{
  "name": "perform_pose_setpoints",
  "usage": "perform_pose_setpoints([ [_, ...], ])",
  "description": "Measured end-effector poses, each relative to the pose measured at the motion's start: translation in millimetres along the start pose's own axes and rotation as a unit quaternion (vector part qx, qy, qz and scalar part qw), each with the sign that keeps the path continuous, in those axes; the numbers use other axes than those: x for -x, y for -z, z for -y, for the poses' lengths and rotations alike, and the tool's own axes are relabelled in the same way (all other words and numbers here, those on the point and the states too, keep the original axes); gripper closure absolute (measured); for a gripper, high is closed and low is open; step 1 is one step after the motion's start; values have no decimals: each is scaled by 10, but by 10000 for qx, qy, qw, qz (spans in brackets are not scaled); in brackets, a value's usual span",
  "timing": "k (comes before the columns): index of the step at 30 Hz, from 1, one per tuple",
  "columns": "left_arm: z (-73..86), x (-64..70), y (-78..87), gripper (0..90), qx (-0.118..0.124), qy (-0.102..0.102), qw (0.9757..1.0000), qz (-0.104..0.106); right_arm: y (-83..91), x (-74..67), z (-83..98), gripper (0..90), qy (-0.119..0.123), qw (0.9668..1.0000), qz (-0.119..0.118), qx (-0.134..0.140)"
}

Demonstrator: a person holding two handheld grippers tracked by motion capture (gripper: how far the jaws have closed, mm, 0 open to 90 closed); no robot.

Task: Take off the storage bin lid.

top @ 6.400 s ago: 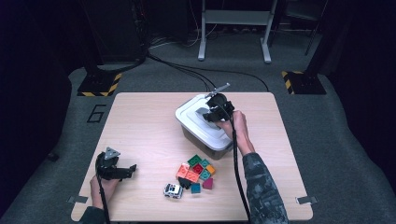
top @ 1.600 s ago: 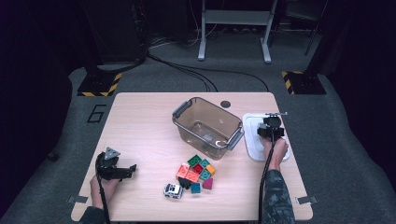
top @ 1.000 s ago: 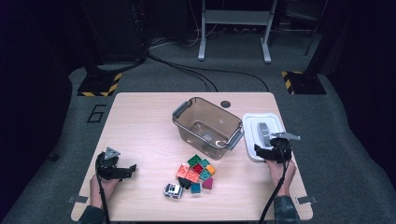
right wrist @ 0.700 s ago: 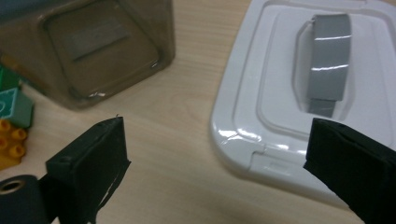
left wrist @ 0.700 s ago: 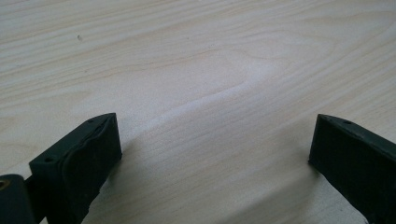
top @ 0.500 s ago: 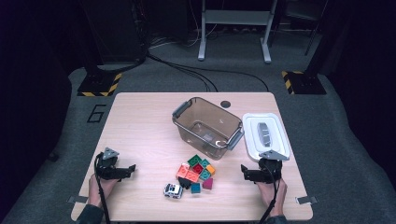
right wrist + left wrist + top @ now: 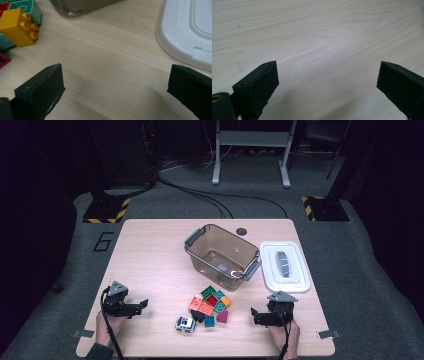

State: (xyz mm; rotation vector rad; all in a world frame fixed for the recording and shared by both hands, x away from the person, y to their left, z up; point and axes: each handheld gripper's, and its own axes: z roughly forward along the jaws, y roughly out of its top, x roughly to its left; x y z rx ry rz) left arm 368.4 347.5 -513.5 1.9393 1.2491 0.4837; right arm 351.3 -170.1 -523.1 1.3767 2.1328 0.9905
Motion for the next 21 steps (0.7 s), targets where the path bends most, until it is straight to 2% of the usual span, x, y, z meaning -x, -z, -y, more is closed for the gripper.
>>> perform_pose_setpoints([
  [1, -7, 18, 17, 37, -57, -44, 10000, 40, -15, -11, 10, 0, -9, 10000, -11, -1],
  [4, -17, 106, 48, 37, 14, -109, 9999, 98, -44, -48, 17, 0, 116, 9999, 61, -107],
  [5, -35, 153, 81, 38, 15, -155, 9997, 191, -55, -43, 18, 0, 117, 9998, 43, -155],
  [7, -43, 179, 95, 37, 55, -181, 9996, 188, -62, -39, 18, 0, 96, 9998, 23, -194],
  [12, -96, 308, 193, 37, 190, -279, 9990, 283, -69, -47, 24, 4, 105, 9997, 57, -234],
  [16, -164, 415, 244, 35, 238, -436, 9981, 361, -75, -51, 22, 4, 115, 9997, 66, -228],
  [21, -180, 503, 248, 30, 308, -520, 9971, 467, -75, -51, 22, 7, 113, 9996, 72, -235],
])
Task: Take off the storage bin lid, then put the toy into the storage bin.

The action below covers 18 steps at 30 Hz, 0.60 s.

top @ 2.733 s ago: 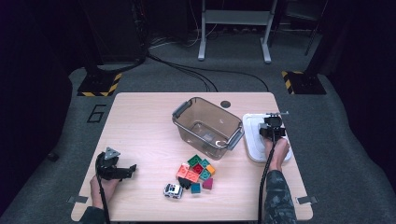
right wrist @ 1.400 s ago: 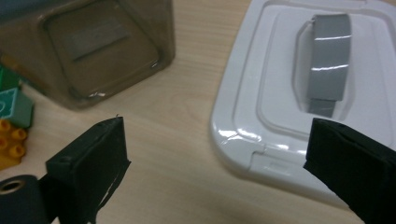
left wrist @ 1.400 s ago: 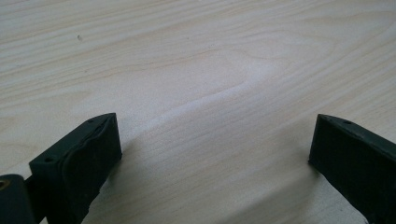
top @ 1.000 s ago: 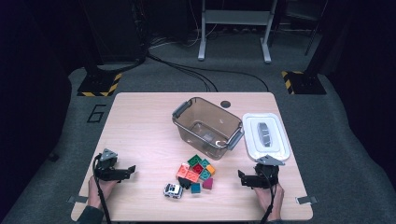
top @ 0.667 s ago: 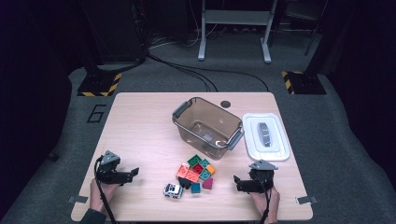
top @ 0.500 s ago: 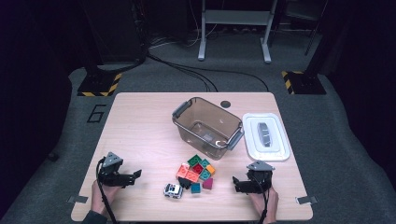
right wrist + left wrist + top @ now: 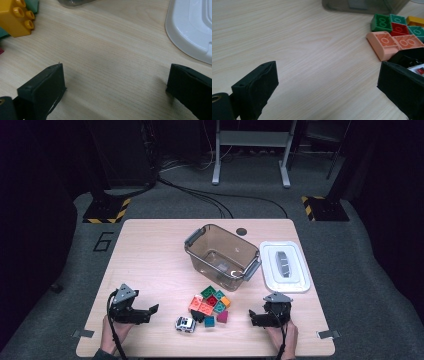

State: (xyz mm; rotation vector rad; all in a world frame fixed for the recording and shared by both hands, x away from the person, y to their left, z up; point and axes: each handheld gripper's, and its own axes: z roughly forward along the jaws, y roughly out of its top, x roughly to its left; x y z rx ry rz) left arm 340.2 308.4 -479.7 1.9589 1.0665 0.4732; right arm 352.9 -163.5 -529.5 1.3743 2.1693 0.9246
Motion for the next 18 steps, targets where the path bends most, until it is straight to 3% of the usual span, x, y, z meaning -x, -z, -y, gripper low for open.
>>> perform_pose_setpoints([
  [5, -3, 122, 2, 22, 41, -98, 9995, 292, -3, -3, -2, 9, -39, 10000, 32, 21],
  [7, 9, 197, -31, 12, 63, -181, 9984, 527, -2, -4, -1, 10, -35, 10000, 31, 15],
  [8, 9, 197, -31, 4, 63, -181, 9984, 527, -2, -4, -1, 10, -35, 10000, 31, 15],
  [11, 23, 259, -77, 2, 2, -357, 9962, 789, -1, 2, 0, 10, -1, 10000, 23, 7],
  [13, 52, 315, -130, 2, 47, -528, 9931, 1042, -1, 3, 0, 10, 0, 10000, 22, 6],
  [15, 70, 347, -164, 1, 72, -574, 9918, 1143, -1, 3, 0, 10, 4, 10000, 21, 8],
  [18, 105, 409, -239, 4, -15, -735, 9865, 1465, -1, 4, 0, 10, 0, 10000, 25, 7],
])
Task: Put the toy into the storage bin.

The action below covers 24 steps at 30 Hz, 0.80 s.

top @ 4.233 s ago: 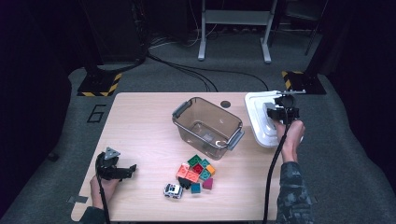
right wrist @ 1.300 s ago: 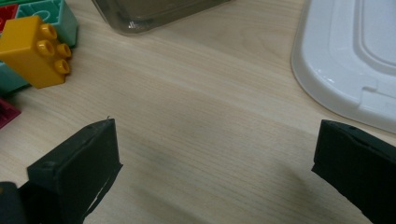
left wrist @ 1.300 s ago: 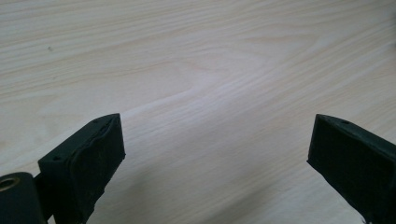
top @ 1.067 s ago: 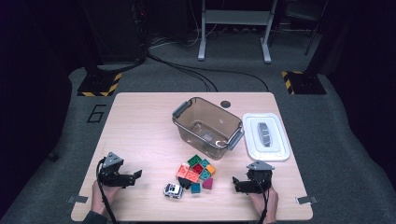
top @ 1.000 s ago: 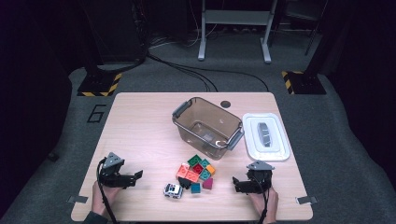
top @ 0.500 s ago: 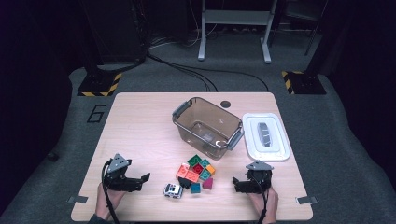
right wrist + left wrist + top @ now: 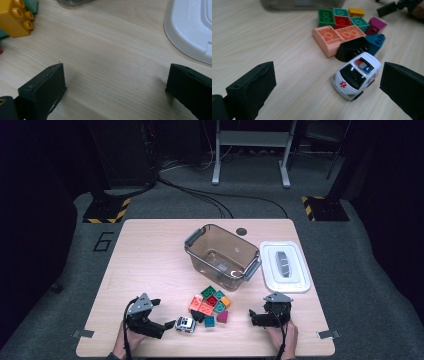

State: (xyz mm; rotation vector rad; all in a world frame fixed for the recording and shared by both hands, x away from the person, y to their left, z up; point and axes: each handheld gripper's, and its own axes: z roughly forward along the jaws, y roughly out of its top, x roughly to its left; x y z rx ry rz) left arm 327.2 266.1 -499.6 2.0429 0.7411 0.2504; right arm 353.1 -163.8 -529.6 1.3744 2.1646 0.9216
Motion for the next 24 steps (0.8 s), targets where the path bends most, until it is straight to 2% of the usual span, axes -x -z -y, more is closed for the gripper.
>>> perform_pose_setpoints([
  [3, 27, 56, -95, 15, -126, -149, 9995, 262, -1, 3, -1, 10, 13, 10000, 2, 5],
  [9, 43, 131, -268, 62, -289, -457, 9969, 577, -1, 8, -2, 11, 27, 10000, -4, 10],
  [13, 38, 141, -353, 151, -349, -552, 9953, 709, 1, 3, -1, 13, -7, 10000, -3, 4],
  [14, 39, 141, -367, 201, -328, -583, 9952, 708, 0, 3, -1, 13, -4, 10000, -3, 8],
  [15, 38, 135, -374, 201, -339, -636, 9942, 799, 0, 3, -1, 13, -4, 10000, -3, 8],
  [16, 47, 129, -397, 223, -223, -650, 9944, 803, 0, 4, -1, 13, -2, 10000, -5, 2],
  [17, 54, 111, -410, 251, -233, -679, 9930, 941, 1, 4, -1, 14, -6, 10000, -2, 3],
  [18, 54, 104, -423, 276, -294, -690, 9922, 993, 1, 4, -1, 15, -9, 10000, -1, 3],
  [19, 50, 104, -430, 319, -274, -807, 9913, 1004, 2, 4, -1, 17, -31, 10000, 5, 2],
  [24, 51, 106, -426, 391, -358, -860, 9899, 1070, 2, 5, -1, 18, -30, 10000, 8, 5],
])
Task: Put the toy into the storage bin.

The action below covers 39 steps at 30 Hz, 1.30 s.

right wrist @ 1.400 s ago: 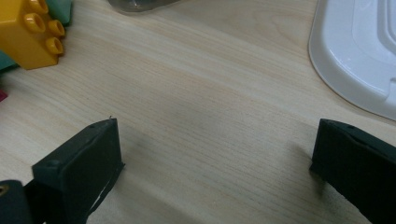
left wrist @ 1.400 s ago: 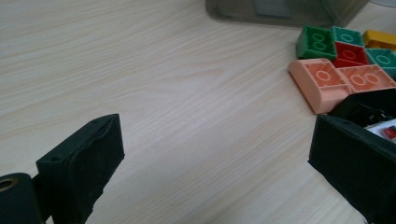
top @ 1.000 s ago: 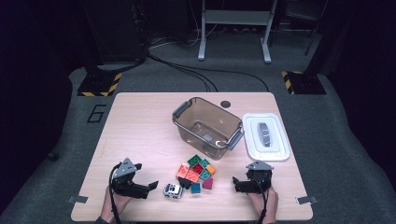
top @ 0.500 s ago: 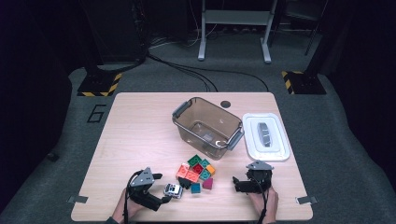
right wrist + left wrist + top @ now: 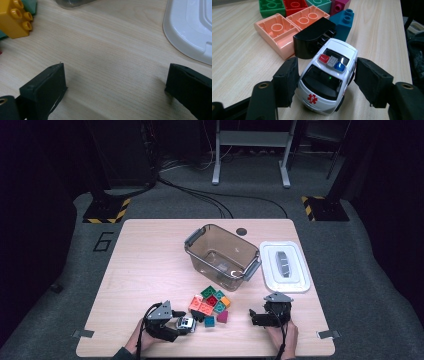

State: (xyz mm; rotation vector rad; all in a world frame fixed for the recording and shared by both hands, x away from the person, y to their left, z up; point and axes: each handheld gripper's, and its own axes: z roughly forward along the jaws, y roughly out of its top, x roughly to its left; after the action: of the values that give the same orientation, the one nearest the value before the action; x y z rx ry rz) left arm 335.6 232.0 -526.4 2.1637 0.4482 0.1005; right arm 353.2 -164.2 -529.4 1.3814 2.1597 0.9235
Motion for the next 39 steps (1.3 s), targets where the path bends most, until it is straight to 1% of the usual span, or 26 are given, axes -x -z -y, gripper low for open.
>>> perform_pose_setpoints([
  [1, 6, -2, 7, 391, 22, 1, 10000, 8, 1, 3, 1, 18, 21, 10000, -3, -5],
  [2, 12, -4, 18, 423, 55, -24, 10000, 38, 1, 1, 1, 19, 12, 10000, 0, -4],
  [3, 18, 0, 19, 468, 79, -27, 10000, 0, 0, 1, 1, 18, 9, 10000, 3, -1],
  [4, 18, -3, 27, 492, 56, -29, 10000, 38, 1, 2, 1, 19, 17, 10000, 0, -4],
  [9, 24, -8, 35, 498, 64, -12, 10000, 73, 1, 1, 1, 20, 13, 10000, 4, -6],
  [15, 46, 4, 65, 504, 88, -111, 9998, 108, 2, 2, 1, 21, 9, 10000, 3, -2],
  [16, 51, 5, 66, 504, 109, -125, 9998, 62, 2, 3, 1, 21, 11, 10000, 3, -2],
  [17, 53, -3, 81, 505, 82, -145, 9998, 107, 2, 3, 1, 21, 11, 10000, 4, -1],
  [18, 60, -4, 89, 507, 130, -130, 9998, 103, 2, 4, 1, 22, 13, 10000, 6, 0],
  [20, 75, -15, 115, 509, 158, -74, 9997, 164, 2, 3, 1, 22, 11, 10000, 5, 0],
  [28, 111, -21, 171, 508, 150, -24, 9998, 129, 1, 3, 0, 23, -3, 10000, 13, 7],
  [32, 152, -16, 216, 508, 95, 70, 9999, 76, 2, 4, 0, 23, 3, 10000, 14, 5],
  [33, 166, -13, 228, 508, 118, 112, 9998, 78, 1, 3, 0, 23, -3, 10000, 14, 8],
  [35, 167, -2, 236, 506, 111, 158, 9998, 1, 1, 3, 0, 24, -3, 10000, 16, 7],
  [37, 156, 8, 224, 505, 85, 185, 9998, -24, 1, 4, 0, 23, 13, 10000, 15, 4],
  [38, 146, 16, 216, 502, 77, 185, 9998, -85, 1, 3, 0, 24, 5, 10000, 16, 5],
  [39, 123, 27, 206, 496, 16, 180, 9997, -154, 2, 3, 1, 25, 3, 10000, 19, 6],
])
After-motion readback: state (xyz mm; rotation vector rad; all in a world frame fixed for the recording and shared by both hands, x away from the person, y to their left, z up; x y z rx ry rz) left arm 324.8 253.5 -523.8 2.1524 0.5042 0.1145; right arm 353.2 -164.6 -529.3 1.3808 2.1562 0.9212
